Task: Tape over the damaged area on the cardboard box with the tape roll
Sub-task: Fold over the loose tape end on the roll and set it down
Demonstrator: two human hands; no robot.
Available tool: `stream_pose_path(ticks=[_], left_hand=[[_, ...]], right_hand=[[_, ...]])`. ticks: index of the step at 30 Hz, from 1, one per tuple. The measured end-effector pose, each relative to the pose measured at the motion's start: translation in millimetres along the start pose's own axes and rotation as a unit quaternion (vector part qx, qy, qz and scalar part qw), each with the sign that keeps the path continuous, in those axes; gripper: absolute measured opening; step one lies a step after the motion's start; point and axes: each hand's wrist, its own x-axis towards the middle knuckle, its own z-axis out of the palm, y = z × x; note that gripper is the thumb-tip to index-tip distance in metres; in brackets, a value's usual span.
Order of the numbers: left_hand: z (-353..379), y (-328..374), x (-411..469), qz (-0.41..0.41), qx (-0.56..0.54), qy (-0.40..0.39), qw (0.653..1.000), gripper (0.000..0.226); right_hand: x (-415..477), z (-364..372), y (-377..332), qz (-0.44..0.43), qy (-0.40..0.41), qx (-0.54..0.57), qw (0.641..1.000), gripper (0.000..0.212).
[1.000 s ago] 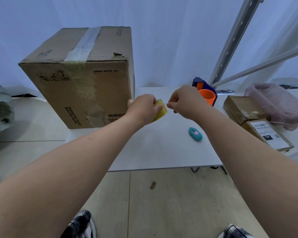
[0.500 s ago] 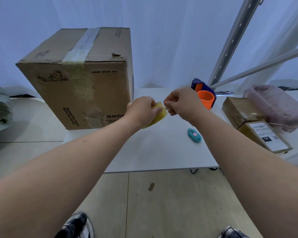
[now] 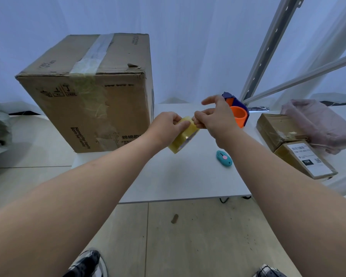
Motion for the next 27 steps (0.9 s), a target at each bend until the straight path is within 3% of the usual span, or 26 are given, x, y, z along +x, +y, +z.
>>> stream_pose_path(ticks=[8,13,22,27], left_hand=[[-1,1,-1,0.004,-0.015,0.032,0.999,0.029],[-5,-1,0,-0.004,-0.01,0.05,0.999,0.031],[-4,-4,1,0.021,-0.012,0.029,0.999,0.034],[-3,-2,2,0.03,-0.037,-0.036,0.998,0.026]], right_hand=[[3,-1,6,-0.007,-0.024,-0.007,1.0,0.016],[3,0,11,-0.036,-0.074,-0.102,0.991,0.025],[2,8,9,-0.143,-0.006,-0.232,0.962,0.016],[8,7,11,-0.126,0.066,-0.222,0.964,0.016]])
